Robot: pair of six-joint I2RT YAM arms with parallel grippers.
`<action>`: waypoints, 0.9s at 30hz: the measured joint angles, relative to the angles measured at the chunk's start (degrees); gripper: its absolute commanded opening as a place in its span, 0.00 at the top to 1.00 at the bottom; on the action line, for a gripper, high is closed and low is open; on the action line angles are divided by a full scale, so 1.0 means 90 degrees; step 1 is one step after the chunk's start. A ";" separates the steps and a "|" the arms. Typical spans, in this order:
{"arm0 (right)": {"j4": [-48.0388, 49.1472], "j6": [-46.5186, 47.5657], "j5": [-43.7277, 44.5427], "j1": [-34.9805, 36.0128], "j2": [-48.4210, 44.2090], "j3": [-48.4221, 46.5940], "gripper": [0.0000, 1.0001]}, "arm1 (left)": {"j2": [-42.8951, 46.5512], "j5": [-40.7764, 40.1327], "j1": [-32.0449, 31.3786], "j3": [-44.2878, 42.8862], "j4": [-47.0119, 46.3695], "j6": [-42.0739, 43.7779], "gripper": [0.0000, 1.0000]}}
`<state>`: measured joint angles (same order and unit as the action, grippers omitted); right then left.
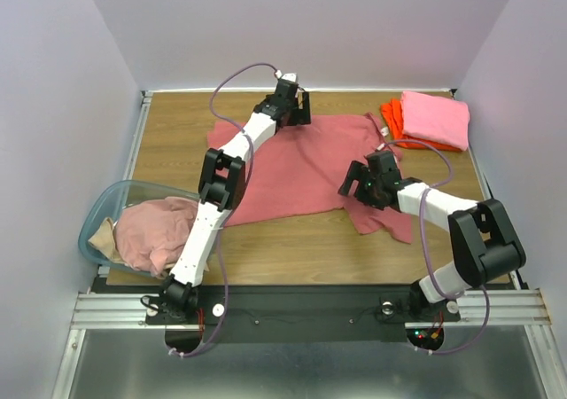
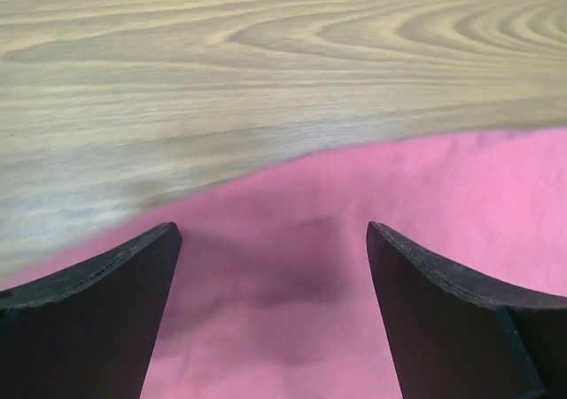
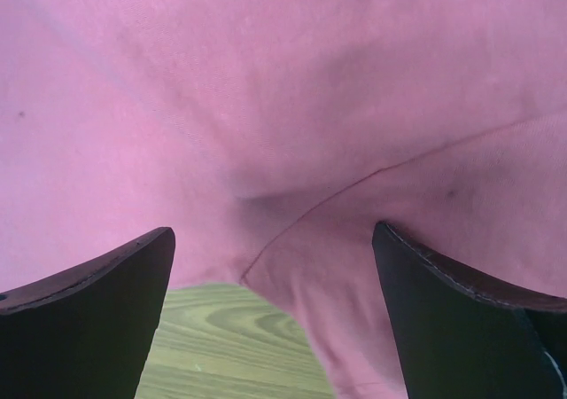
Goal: Fold and stack the t-shirts
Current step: Flatten the tshirt out
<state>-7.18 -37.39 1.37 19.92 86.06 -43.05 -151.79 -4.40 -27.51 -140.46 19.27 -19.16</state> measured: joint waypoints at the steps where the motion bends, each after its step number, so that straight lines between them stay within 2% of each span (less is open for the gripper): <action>1: -0.0049 -0.0019 0.0090 0.0000 0.0022 -0.0041 0.00 | 0.0002 0.0151 0.0027 0.0032 -0.0049 0.0041 0.01; 6: -0.0447 -0.0046 0.0488 -0.0158 0.0457 -0.0724 0.00 | 0.0716 0.0610 0.0010 0.1110 -0.0291 0.0131 0.01; 9: -0.0515 -0.0034 0.0646 -0.0209 0.0607 -0.1015 0.00 | 0.1100 0.0750 -0.0036 0.1178 -0.0185 0.0177 0.02; 11: -0.0554 0.0015 0.0760 -0.0211 0.0709 -0.1158 0.00 | 0.1678 0.0750 -0.0078 0.1423 -0.0151 0.0248 0.01; 15: -0.0593 0.0138 0.0911 -0.0301 0.1120 -0.1406 0.00 | 0.3315 0.0578 -0.0158 0.2499 -0.0214 0.0289 0.02; 18: -0.0612 0.0221 0.1001 -0.0444 0.1559 -0.1792 0.00 | 0.5083 0.0486 -0.0289 0.4104 -0.0731 0.0250 0.01; 22: -0.0505 0.0253 0.1044 -0.0707 0.2004 -0.2278 0.00 | 0.7601 0.0231 -0.0704 0.7053 -0.1494 -0.0087 0.02; 24: -0.0406 0.0223 0.1027 -0.0942 0.2108 -0.2370 0.00 | 0.8398 0.0015 -0.1105 0.8235 -0.1887 -0.0425 0.02; 27: -0.0316 0.0189 0.1013 -0.1253 0.2115 -0.2361 0.00 | 0.8837 -0.0219 -0.1520 0.9418 -0.1882 -0.0986 0.02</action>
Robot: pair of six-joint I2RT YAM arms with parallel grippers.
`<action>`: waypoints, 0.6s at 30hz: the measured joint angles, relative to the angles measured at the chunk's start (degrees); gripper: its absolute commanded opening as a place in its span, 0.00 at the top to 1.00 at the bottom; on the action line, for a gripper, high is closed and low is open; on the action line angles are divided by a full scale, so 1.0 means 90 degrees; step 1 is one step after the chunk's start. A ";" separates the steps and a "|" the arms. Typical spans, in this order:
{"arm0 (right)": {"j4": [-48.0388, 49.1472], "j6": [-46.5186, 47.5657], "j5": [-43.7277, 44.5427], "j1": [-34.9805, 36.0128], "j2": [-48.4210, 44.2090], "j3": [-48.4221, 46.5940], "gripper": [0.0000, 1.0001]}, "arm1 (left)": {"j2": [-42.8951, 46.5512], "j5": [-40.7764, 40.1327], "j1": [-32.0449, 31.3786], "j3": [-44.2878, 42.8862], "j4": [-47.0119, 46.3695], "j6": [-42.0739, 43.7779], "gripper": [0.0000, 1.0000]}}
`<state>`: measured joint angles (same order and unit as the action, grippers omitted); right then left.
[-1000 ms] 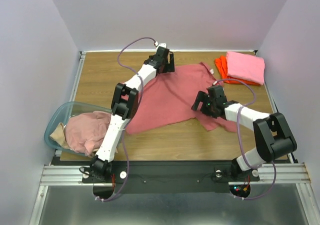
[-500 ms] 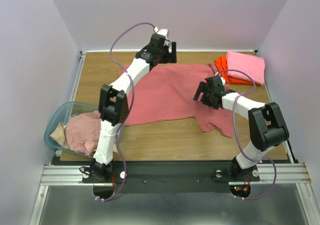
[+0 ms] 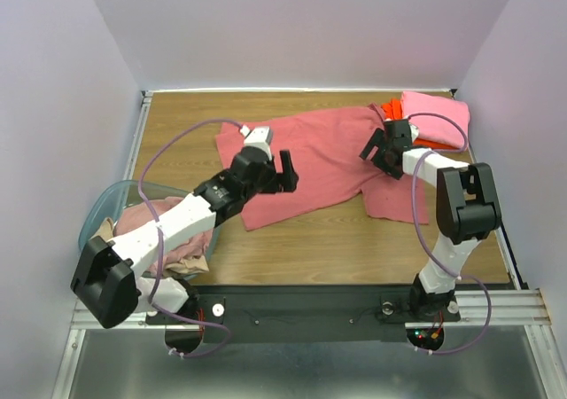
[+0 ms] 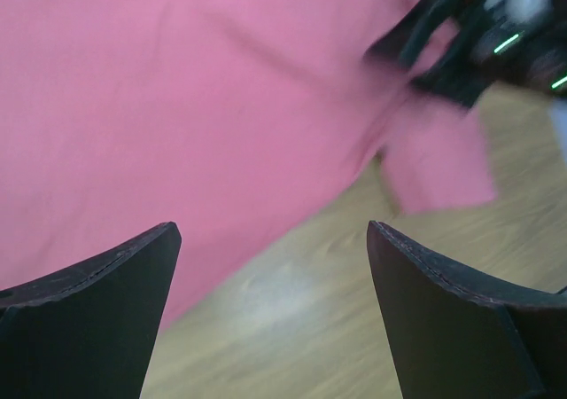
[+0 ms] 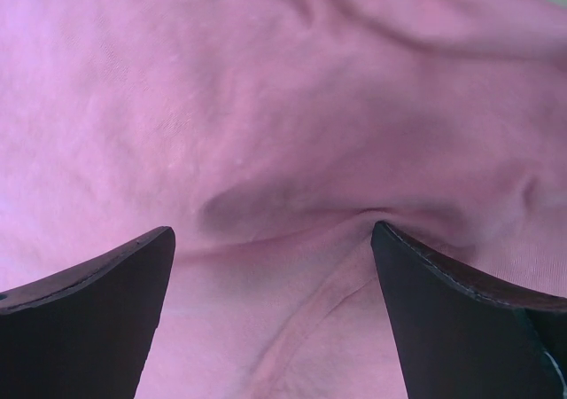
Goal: Fold and stack the t-shirts
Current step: Flatten the tshirt out
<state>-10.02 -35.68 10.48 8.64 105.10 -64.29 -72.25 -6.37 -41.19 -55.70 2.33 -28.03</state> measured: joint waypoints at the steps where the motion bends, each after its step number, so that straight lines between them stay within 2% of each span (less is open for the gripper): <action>1: 0.0039 -0.0015 -0.0002 -0.0129 -0.0007 0.0027 0.00 | 0.0010 -0.0078 -0.0058 0.0233 0.0063 -0.0148 0.02; 5: 0.0063 -0.0015 -0.0017 -0.0308 -0.0114 0.0160 0.00 | -0.0112 -0.0573 -0.0211 0.0908 0.0588 -0.1117 0.02; 11: -0.0114 0.0007 -0.0221 -0.0330 -0.0486 0.0503 0.00 | -0.0481 -0.1236 -0.0430 0.0940 0.1751 -0.2832 0.02; 18: -0.0510 0.0087 -0.0357 -0.0333 -0.1375 0.0828 0.00 | -0.0670 -0.1433 -0.0578 0.1197 0.2475 -0.4056 0.02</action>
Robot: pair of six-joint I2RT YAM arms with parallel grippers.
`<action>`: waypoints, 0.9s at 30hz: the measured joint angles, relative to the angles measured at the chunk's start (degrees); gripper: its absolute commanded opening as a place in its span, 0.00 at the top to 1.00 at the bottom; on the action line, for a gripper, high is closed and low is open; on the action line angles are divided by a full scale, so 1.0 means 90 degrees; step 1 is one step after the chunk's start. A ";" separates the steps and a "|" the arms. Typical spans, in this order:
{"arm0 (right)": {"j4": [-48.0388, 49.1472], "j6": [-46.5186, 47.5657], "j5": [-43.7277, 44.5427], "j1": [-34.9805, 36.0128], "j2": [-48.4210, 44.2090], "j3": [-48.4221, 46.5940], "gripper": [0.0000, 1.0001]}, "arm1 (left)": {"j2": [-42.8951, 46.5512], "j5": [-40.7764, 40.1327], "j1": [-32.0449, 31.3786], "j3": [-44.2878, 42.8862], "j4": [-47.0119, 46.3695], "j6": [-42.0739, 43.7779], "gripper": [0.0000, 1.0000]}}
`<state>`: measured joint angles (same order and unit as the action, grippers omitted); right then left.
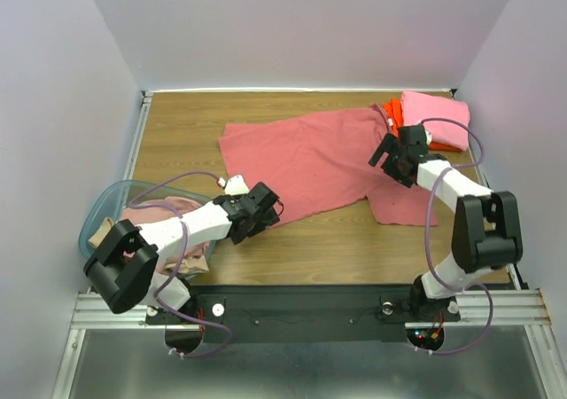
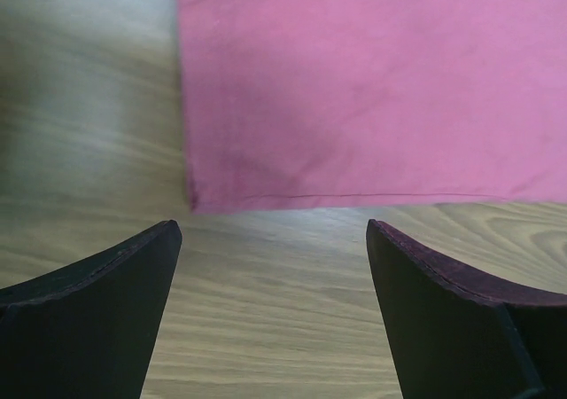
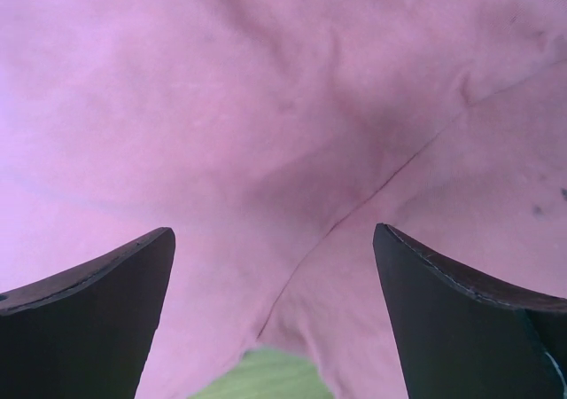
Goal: Fold and stack the t-shirts
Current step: Flatten the tshirt out
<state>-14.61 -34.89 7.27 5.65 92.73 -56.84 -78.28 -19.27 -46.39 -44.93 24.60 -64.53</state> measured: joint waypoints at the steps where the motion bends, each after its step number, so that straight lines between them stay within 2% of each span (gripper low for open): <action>1: -0.0010 0.0005 -0.0012 0.0000 -0.0155 0.0044 0.00 | 0.0000 -0.0027 -0.0015 0.0100 0.0080 -0.0185 0.03; 6: -0.0058 0.0068 -0.0049 0.0000 -0.1222 0.0321 0.00 | -0.0007 -0.0192 -0.0010 0.0355 0.0364 -0.0716 0.03; 9: -0.0117 0.0073 -0.0049 0.0000 -0.1865 0.0610 0.00 | -0.0170 -0.0257 0.0000 0.0355 0.0287 -0.0840 0.10; 12: -0.0304 0.0068 0.0029 0.0002 -0.2535 0.0950 0.00 | -0.0403 -0.0318 0.0032 0.0272 0.0214 -0.0823 0.30; 14: -0.0396 0.0068 0.0129 0.0000 -0.2776 0.1086 0.00 | -0.0466 -0.0357 0.0053 0.0255 0.0155 -0.0821 0.37; 16: -0.0588 0.0068 0.0248 0.0000 -0.3084 0.1234 0.00 | -0.0515 -0.0393 0.0083 0.0250 0.0109 -0.0814 0.54; 18: -0.0721 0.0058 0.0333 0.0000 -0.3337 0.1343 0.00 | -0.0578 -0.0435 0.0114 0.0238 0.0056 -0.0838 0.76; 19: -0.0772 0.0049 0.0367 0.0000 -0.3468 0.1404 0.00 | -0.0607 -0.0444 0.0131 0.0238 0.0022 -0.0831 1.00; 27: -0.1173 -0.0087 0.0573 0.0000 -0.4318 0.1948 0.00 | -0.0673 -0.0554 0.0248 0.0248 -0.0301 -0.0716 1.00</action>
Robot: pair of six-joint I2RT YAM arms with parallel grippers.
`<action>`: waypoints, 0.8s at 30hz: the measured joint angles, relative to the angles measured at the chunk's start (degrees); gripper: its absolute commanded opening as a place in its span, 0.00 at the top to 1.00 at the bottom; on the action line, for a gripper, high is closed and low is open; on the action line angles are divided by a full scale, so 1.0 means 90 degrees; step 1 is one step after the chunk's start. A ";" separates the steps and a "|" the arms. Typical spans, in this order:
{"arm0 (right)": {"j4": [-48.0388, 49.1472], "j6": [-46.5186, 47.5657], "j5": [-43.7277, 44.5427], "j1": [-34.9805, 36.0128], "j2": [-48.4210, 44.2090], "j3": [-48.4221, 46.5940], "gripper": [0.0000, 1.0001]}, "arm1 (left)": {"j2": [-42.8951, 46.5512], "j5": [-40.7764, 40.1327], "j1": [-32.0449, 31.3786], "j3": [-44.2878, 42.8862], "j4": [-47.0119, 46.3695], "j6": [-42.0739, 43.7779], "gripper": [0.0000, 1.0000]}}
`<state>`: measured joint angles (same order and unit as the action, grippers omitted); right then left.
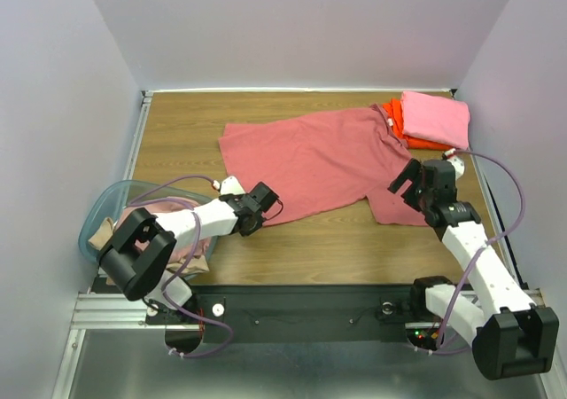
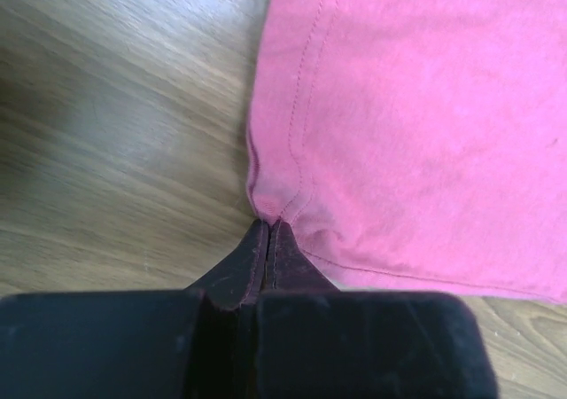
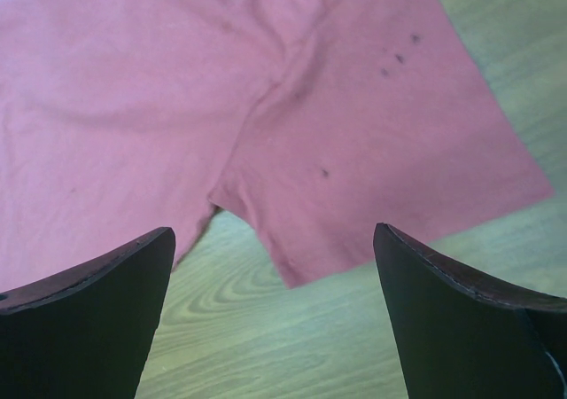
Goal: Fold and stack the t-shirts
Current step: Flatten the tshirt out
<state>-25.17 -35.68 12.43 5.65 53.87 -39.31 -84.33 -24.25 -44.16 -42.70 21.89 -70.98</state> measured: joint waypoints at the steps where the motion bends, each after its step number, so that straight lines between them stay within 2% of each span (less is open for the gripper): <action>1: -0.0070 -0.0104 0.0102 -0.0002 -0.0070 0.0080 0.00 | 0.0010 -0.0022 0.0017 0.0012 -0.0012 0.0015 1.00; 6: -0.0687 -0.0697 0.0816 -0.0423 -0.0223 0.0260 0.00 | 0.0335 -0.0155 0.0121 0.0296 -0.0192 0.0243 1.00; 12: -0.0935 -0.0981 0.1120 -0.1285 -0.0102 0.0427 0.00 | 0.1134 -0.0216 0.0168 0.0658 -0.0551 0.0690 1.00; 19: -0.0886 -0.1234 0.0874 -0.1389 0.1061 0.0517 0.05 | 0.1698 -0.0182 0.0170 0.0984 -0.0976 0.1052 1.00; 24: -0.0551 -0.1226 0.0811 -0.1389 0.1707 0.0573 0.13 | 0.1865 -0.0163 0.0170 0.1039 -0.1139 0.1214 1.00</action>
<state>-30.13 -46.72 19.73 -6.85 69.23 -34.15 -67.55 -25.71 -42.63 -33.34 11.64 -60.05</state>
